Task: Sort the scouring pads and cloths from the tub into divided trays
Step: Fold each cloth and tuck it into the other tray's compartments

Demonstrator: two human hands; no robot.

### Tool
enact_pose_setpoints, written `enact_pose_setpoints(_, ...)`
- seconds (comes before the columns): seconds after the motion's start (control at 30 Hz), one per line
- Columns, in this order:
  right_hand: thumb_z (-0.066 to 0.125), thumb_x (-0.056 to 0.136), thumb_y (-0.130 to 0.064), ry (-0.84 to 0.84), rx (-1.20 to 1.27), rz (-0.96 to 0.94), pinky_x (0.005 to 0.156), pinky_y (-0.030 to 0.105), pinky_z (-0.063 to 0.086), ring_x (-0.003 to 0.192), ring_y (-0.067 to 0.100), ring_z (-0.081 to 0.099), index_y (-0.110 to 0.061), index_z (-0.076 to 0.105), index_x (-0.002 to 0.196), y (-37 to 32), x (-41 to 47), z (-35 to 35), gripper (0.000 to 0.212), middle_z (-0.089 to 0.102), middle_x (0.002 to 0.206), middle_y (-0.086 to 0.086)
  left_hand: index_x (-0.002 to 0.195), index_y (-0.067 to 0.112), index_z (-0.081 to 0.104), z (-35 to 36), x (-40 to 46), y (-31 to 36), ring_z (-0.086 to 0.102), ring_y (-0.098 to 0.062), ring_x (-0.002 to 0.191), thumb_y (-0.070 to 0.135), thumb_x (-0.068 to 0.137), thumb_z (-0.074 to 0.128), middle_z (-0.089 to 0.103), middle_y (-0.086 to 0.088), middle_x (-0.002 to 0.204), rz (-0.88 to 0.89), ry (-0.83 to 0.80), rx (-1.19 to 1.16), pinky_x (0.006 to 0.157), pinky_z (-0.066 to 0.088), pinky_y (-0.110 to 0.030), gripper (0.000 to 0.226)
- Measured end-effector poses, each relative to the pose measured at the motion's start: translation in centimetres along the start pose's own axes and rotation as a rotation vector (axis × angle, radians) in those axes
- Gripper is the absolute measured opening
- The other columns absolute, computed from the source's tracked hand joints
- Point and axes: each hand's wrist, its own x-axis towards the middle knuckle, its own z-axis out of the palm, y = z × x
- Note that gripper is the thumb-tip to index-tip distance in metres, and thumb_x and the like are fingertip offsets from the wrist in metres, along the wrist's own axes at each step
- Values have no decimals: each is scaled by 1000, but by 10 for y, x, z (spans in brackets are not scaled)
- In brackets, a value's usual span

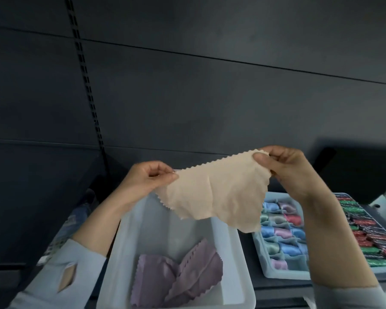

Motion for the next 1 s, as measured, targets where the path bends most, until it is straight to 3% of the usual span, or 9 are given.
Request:
enact_pose_setpoints(0.1,78,80,-24,129,-152,78,62,34,49,60,18,56,-6,72,75,19,14,2,19,68,69,11,87,5,73,0,4,-6,62,-12,74,16,81,77,72,-4,81,-128,71,16,65,49,-25,13)
enact_pose_setpoints(0.2,82,75,-33,368,-396,129,63,39,50,55,14,50,-6,68,68,47,26,26,31,67,66,16,88,4,68,19,8,-9,59,-13,71,16,88,70,66,-2,79,-173,220,8,53,46,-19,12)
enact_pose_setpoints(0.3,77,80,-34,282,-353,16,64,38,50,60,7,48,-10,70,73,55,18,62,26,67,68,15,87,3,63,50,9,1,61,-9,64,15,90,68,63,-4,78,-180,230,-156,53,52,-20,14)
enact_pose_setpoints(0.4,72,87,-27,154,-298,-52,61,24,47,61,-4,53,-21,76,75,47,5,92,14,70,64,-5,87,7,63,68,13,9,68,-19,78,16,90,69,69,-12,86,-155,225,-208,73,60,-39,11)
enact_pose_setpoints(0.5,67,91,-20,119,-285,-123,59,10,40,56,-7,55,-19,78,78,40,-1,107,17,69,63,-16,82,15,67,73,20,9,69,-26,90,22,86,72,72,-9,90,-111,243,-169,87,56,-47,9)
enact_pose_setpoints(0.73,70,89,-28,51,-401,-212,73,19,51,78,4,69,-24,79,89,41,-7,103,9,74,82,-15,83,14,65,75,22,7,68,-21,82,19,87,71,72,-8,89,-111,254,-194,79,58,-40,9)
enact_pose_setpoints(0.83,77,81,-25,33,-473,-266,71,18,50,75,7,66,-28,78,92,44,-8,101,11,72,84,-15,85,16,65,76,22,6,69,-19,85,18,88,69,72,-5,90,-113,268,-172,80,58,-40,6)
enact_pose_setpoints(0.93,72,85,-20,106,-510,-315,68,15,47,71,3,65,-24,78,88,47,-4,100,7,73,81,-16,97,14,59,78,17,9,69,-16,83,13,92,64,70,-8,96,-116,216,-255,71,59,-30,7)
enact_pose_setpoints(1.0,71,88,-20,139,-454,-241,67,13,46,71,0,66,-21,78,87,45,-2,97,8,73,79,-16,114,22,54,74,14,6,71,-16,87,13,96,58,71,-8,99,-30,191,-197,77,59,-33,20)
